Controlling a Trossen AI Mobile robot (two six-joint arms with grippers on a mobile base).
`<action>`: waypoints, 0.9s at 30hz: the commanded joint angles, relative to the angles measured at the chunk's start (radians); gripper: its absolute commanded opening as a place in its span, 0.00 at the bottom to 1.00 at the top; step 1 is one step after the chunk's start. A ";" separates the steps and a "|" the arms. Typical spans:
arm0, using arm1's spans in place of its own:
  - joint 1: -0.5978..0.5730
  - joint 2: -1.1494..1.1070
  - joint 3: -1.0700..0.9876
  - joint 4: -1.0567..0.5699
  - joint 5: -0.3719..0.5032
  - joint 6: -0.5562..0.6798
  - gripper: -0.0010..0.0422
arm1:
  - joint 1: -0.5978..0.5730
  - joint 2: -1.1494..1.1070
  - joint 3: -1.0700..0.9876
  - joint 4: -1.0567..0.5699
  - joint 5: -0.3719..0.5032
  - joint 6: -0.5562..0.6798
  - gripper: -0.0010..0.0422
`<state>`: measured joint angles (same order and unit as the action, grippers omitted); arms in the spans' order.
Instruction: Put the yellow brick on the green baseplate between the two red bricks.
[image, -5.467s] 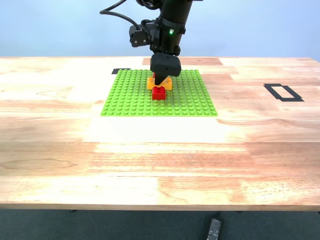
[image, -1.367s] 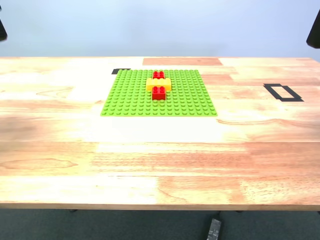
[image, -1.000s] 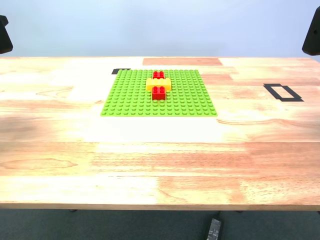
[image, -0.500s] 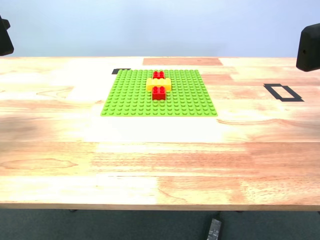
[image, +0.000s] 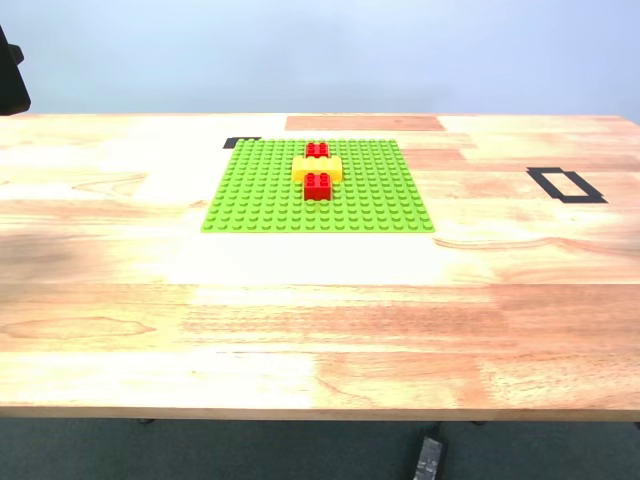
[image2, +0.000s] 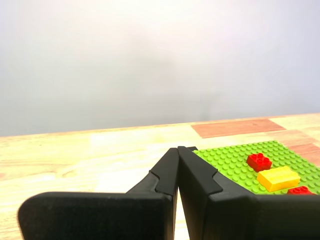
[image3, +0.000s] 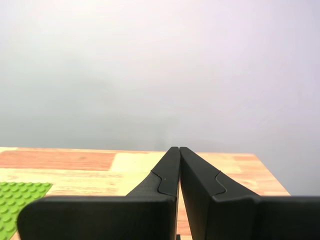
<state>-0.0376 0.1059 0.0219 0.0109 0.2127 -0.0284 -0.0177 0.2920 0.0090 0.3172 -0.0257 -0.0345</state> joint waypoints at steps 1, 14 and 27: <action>0.001 0.000 -0.002 0.003 -0.004 0.008 0.02 | -0.018 -0.001 0.001 -0.001 -0.002 0.002 0.02; 0.001 0.000 -0.011 0.013 -0.093 0.032 0.02 | 0.059 0.002 0.001 -0.061 0.014 -0.025 0.02; 0.001 0.001 -0.013 0.018 -0.101 0.035 0.02 | 0.071 0.002 0.001 -0.142 0.012 -0.018 0.02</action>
<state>-0.0368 0.1062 0.0093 0.0273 0.1104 0.0063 0.0528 0.2935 0.0093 0.1684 -0.0120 -0.0525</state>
